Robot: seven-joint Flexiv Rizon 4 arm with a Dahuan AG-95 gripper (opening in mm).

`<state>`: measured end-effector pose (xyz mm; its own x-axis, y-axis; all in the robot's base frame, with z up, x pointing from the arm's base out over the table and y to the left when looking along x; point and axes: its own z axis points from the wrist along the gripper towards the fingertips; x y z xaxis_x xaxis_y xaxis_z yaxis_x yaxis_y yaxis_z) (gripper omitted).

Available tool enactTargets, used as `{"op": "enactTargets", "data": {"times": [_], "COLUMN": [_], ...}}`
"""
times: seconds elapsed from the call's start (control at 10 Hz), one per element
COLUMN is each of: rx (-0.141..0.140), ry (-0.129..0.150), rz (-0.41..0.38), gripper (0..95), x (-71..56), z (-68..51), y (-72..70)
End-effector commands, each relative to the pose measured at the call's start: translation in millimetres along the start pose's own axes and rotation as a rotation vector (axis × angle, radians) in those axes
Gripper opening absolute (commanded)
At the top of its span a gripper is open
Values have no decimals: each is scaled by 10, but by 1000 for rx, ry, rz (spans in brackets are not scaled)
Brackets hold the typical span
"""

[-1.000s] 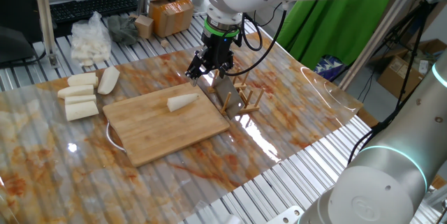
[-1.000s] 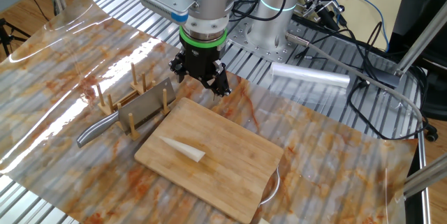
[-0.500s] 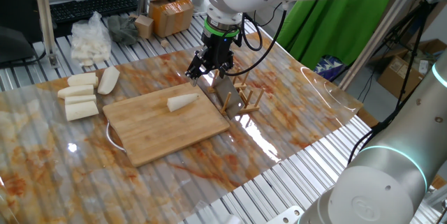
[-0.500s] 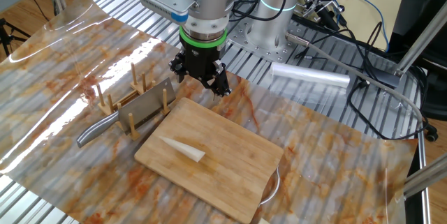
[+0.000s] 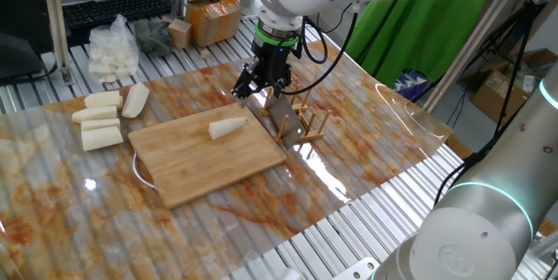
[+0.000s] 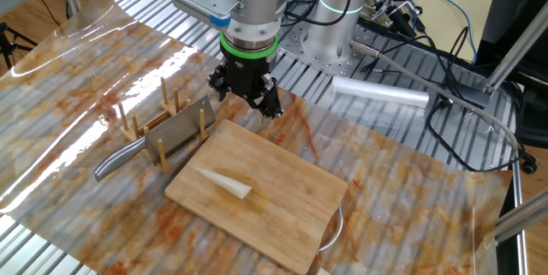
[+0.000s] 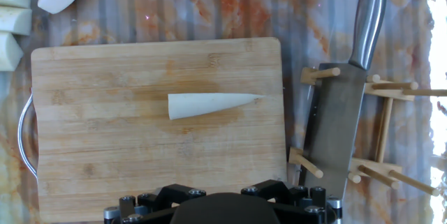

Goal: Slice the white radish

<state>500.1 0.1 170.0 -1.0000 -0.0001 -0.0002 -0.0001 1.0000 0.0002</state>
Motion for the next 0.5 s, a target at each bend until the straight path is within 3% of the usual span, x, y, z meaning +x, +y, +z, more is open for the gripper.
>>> {"op": "enactTargets", "data": {"times": [0.1,0.2,0.5], "rx": [0,-70,-70], "ry": [0,1,2], "rz": [0,98,97], "gripper": [950,0,0], "x": [1,1,2], "z": [0,0,1], "y": [-1,-1,0]}}
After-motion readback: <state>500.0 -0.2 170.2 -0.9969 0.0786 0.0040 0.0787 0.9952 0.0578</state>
